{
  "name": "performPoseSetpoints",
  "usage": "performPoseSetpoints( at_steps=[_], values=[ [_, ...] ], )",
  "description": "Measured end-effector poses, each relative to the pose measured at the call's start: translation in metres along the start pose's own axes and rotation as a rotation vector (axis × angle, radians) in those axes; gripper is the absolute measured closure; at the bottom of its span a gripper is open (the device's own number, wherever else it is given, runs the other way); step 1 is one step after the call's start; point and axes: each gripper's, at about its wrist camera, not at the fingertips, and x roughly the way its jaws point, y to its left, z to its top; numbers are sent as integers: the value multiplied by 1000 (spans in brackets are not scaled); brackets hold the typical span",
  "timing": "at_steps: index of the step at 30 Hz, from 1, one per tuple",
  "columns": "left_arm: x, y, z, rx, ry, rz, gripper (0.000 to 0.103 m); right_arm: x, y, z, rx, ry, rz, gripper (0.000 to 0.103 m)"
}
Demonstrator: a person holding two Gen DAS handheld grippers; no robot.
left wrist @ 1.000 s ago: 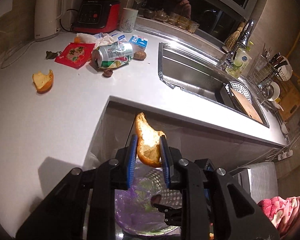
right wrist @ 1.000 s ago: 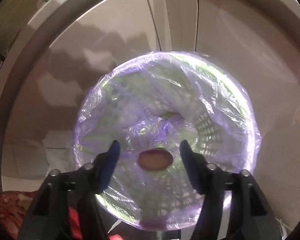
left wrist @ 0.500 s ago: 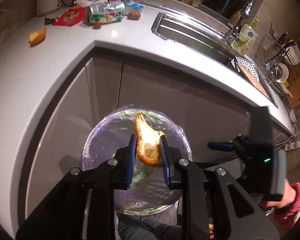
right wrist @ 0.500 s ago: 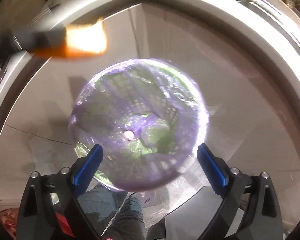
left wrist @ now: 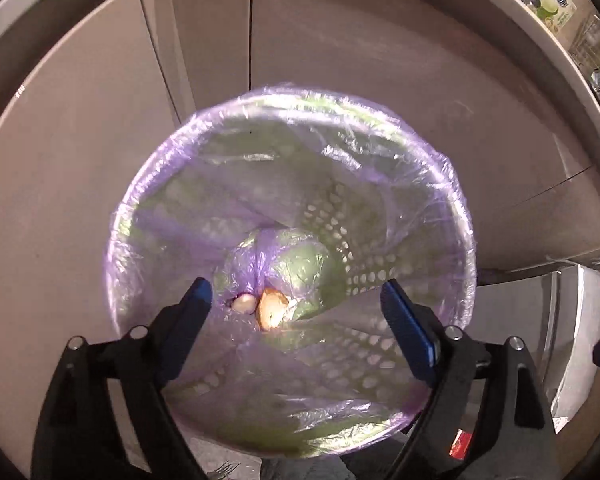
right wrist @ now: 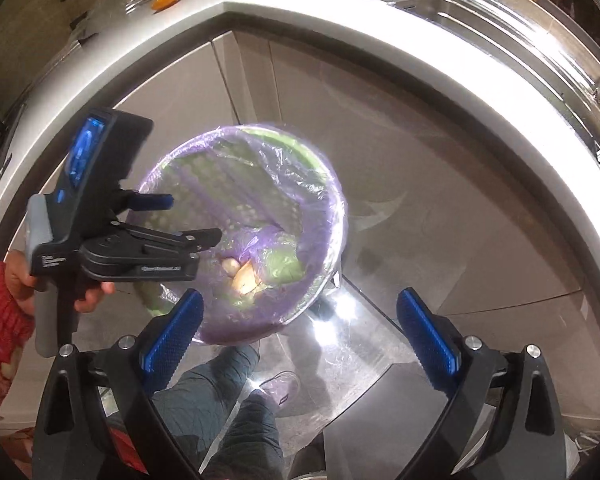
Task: Collect trash
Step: 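Drop the onion half into the purple-bagged bin with the right gripper while the left drops the peel, then grasp the second orange peel with the left gripper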
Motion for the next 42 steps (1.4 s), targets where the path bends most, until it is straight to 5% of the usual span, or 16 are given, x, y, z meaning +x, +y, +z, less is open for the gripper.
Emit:
performPoseSetpoints(
  at_steps=[5, 9, 12, 18, 26, 29, 31, 35, 37, 39, 42],
  values=[
    [-86, 16, 37, -59, -130, -35, 11, -39, -4, 26, 33, -121, 29, 6],
    [-172, 73, 85, -243, -367, 38, 7, -57, 2, 66, 24, -220, 26, 2],
    [-198, 123, 129, -362, -440, 126, 7, -59, 8, 105, 18, -271, 34, 2],
    [-135, 199, 214, -446, -311, 252, 7, -39, 28, 183, -3, -299, 26, 2],
    [-91, 221, 255, -410, -227, 288, 9, -7, 38, 251, 18, -277, -10, 2],
    [-92, 220, 259, -378, -252, 305, 18, 6, 38, 265, 34, -256, -13, 2],
    [-100, 221, 256, -362, -272, 296, 46, 13, 40, 277, 31, -250, -14, 2],
    [-111, 224, 253, -370, -309, 241, 64, 25, 42, 296, 17, -245, -24, 2],
    [-118, 224, 252, -360, -321, 211, 81, 32, 41, 305, 17, -244, -20, 2],
    [-123, 226, 252, -378, -316, 140, 83, 37, 39, 316, 19, -248, -22, 2],
    [-136, 216, 249, -359, -354, 147, 84, 48, 35, 337, 39, -252, -6, 2]
  ],
)
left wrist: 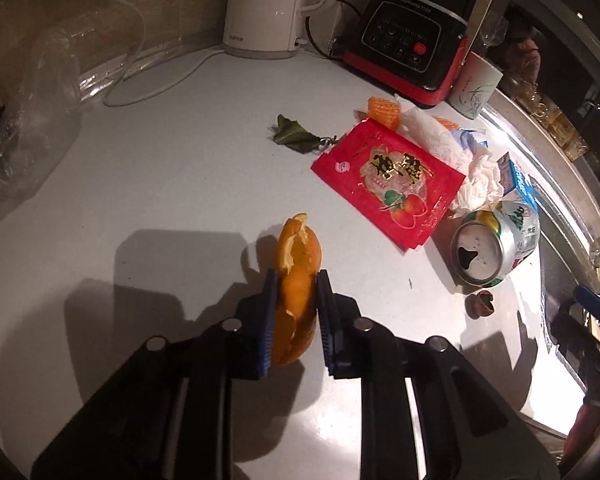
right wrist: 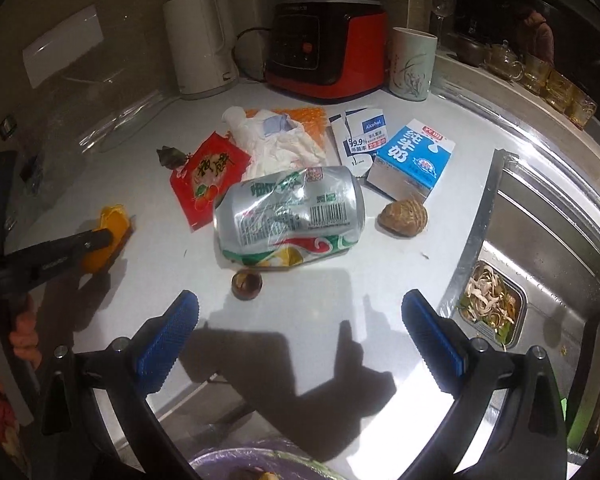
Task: Collect trash
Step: 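Grasp the second orange peel with the left gripper, then grasp the crushed soda can with the right gripper while the left holds the peel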
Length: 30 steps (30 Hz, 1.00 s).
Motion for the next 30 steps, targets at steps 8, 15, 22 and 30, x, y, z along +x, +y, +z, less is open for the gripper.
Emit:
performPoseSetpoints(
  at_steps=[8, 15, 22, 30],
  values=[
    [-50, -21, -2, 82, -75, -100, 84, 42, 0, 32, 48, 26, -15, 2],
    [-61, -22, -3, 92, -87, -125, 84, 26, -2, 31, 28, 18, 62, 2],
    [-63, -14, -10, 94, -80, -125, 84, 24, 25, 42, -789, 143, 64, 2],
    [-69, -24, -29, 78, -69, -83, 83, 77, 33, 55, -1087, 323, 188, 11]
  ],
)
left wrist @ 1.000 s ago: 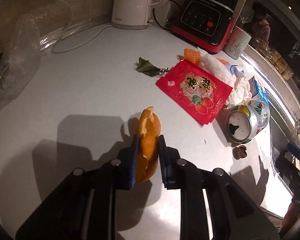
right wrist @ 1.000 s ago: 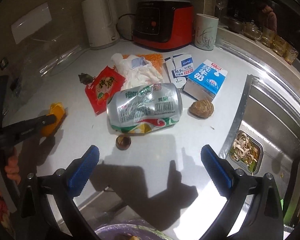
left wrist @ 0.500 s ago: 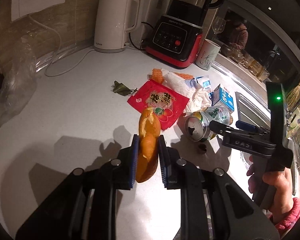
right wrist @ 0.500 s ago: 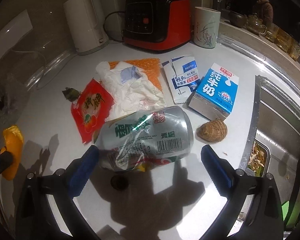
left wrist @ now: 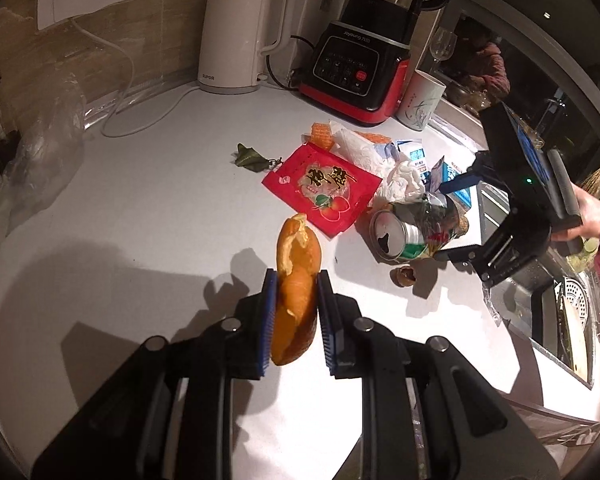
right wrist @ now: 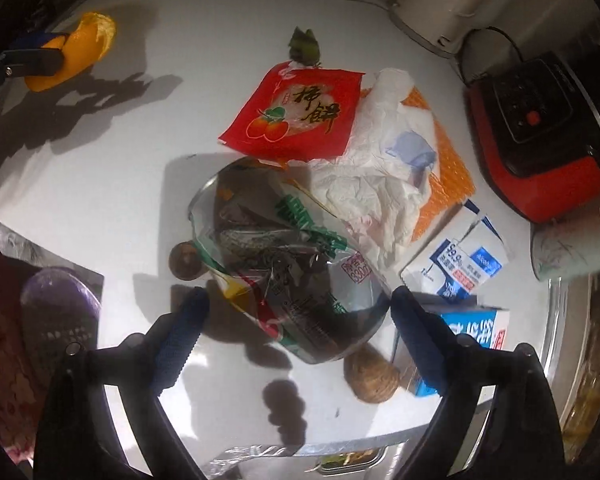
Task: Collect trash
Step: 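Grasp the crushed soda can with the right gripper while the left holds the peel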
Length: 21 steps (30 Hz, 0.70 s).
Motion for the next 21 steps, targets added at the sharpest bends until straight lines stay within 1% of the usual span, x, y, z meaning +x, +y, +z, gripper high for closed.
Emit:
performPoseSetpoints(
  at_steps=[2, 5, 6, 8, 10, 11, 12, 15, 21],
  values=[
    [-2, -6, -7, -7, 5, 17, 83, 4, -1, 5, -48, -17, 7, 10],
    [-6, -15, -18, -37, 9, 37, 83, 11, 1, 9, -133, -10, -7, 10],
    [-7, -18, -20, -52, 10, 39, 83, 15, 5, 9, -177, 2, -23, 10],
    [-8, -27, -24, -64, 7, 48, 83, 23, 16, 9, -281, 19, -85, 12],
    [-10, -37, -26, -74, -9, 54, 83, 28, 23, 10, -341, 11, -107, 13],
    [-11, -41, -26, -83, -14, 50, 83, 24, 21, 12, -339, -9, -102, 19],
    [-12, -46, -26, -92, -15, 43, 83, 23, 18, 14, -320, -13, -88, 20],
    [-17, -61, -26, -98, -27, 46, 83, 17, 14, 11, -296, -50, -76, 21],
    [-31, -80, -34, -107, -42, 90, 82, -15, 4, -7, -173, -145, -16, 22]
  ],
)
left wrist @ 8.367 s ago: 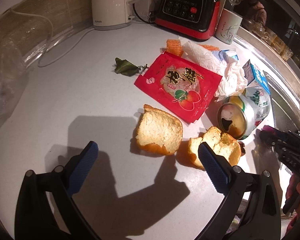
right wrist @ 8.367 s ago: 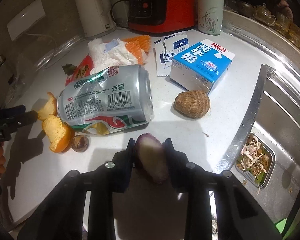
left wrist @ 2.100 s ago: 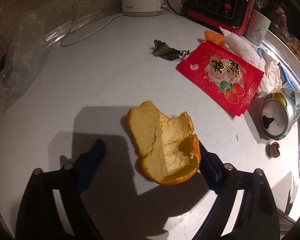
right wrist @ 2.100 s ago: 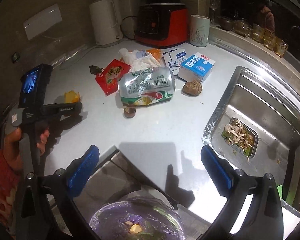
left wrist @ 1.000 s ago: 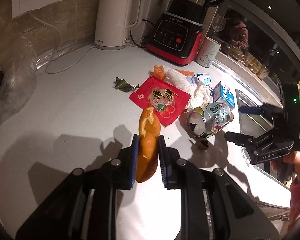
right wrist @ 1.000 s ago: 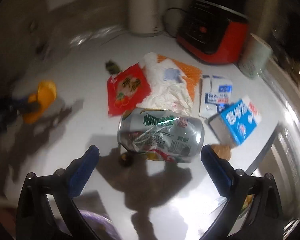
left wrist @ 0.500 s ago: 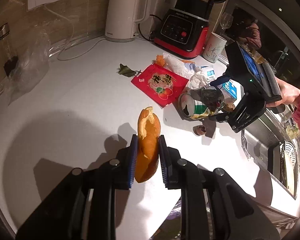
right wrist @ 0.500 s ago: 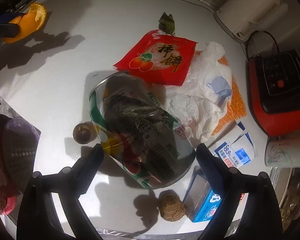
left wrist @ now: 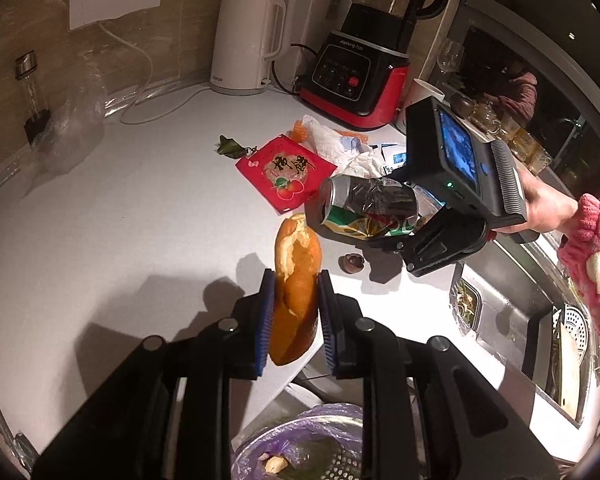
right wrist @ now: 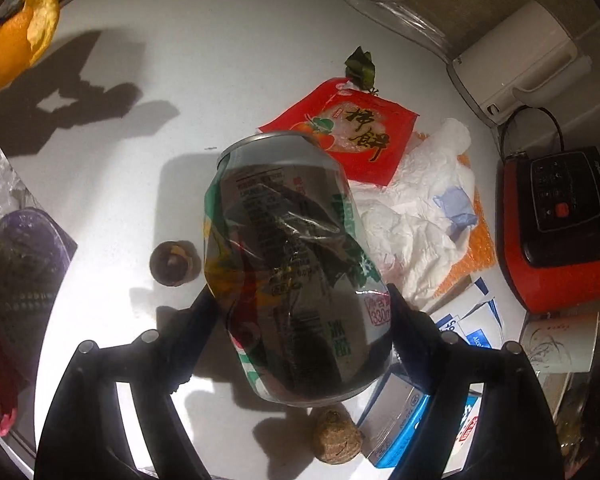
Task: Collect trash
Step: 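Grasp the crushed soda can with the right gripper while the left holds the peel, then drop the soda can into the bin with the right gripper while the left drops the peel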
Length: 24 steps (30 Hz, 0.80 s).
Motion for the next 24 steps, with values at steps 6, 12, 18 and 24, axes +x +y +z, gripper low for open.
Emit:
performPoseSetpoints(
  at_steps=[6, 12, 18, 24],
  values=[
    [-20, -14, -15, 36, 1, -10, 82, -63, 13, -34, 238, -160, 49, 23],
    [-47, -23, -44, 90, 16, -63, 82, -110, 78, -61, 440, -271, 62, 24],
    [-74, -22, -86, 186, 49, -148, 81, -120, 182, -92, 616, -241, 61, 24],
    [-93, -18, -128, 251, 87, -188, 81, -91, 279, -108, 745, -173, 90, 24]
  ],
)
